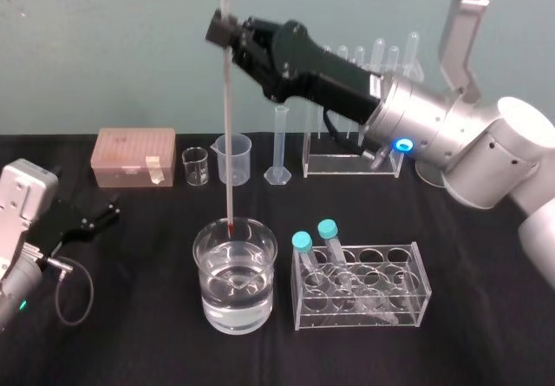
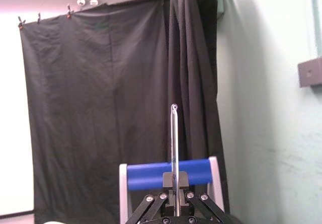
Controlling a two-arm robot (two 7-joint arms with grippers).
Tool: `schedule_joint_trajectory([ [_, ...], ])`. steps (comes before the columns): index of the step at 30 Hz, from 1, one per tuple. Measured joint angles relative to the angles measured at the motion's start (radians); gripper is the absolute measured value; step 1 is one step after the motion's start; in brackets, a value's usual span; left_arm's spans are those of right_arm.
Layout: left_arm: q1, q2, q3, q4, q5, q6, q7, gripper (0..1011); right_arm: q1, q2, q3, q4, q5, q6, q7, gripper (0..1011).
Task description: Hold the thermometer with one hand and immerse one end into the beaker, then reinsert it into the test tube rack.
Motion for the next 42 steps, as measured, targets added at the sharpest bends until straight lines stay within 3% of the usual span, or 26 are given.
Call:
schedule_joint_trajectory([
  [4, 0.000, 0.000, 0.000, 0.000, 0.000, 0.000, 0.000, 1008, 0.003, -0.003, -0.032, 0.035, -0.016, -0.025, 0.022, 57],
  [7, 0.000, 0.000, 0.000, 0.000, 0.000, 0.000, 0.000, 1008, 0.002, -0.009, -0.057, 0.076, -0.045, -0.074, 0.046, 57],
  [12, 0.000, 0.000, 0.000, 0.000, 0.000, 0.000, 0.000, 1008, -0.005, -0.025, -0.076, 0.129, -0.069, -0.121, 0.069, 57],
  [29, 0.000, 0.000, 0.000, 0.000, 0.000, 0.000, 0.000, 1008, -0.026, -0.058, -0.095, 0.230, -0.134, -0.163, 0.082, 57],
  [42, 0.000, 0.000, 0.000, 0.000, 0.000, 0.000, 0.000, 1008, -0.043, -0.066, -0.082, 0.239, -0.146, -0.158, 0.076, 57],
])
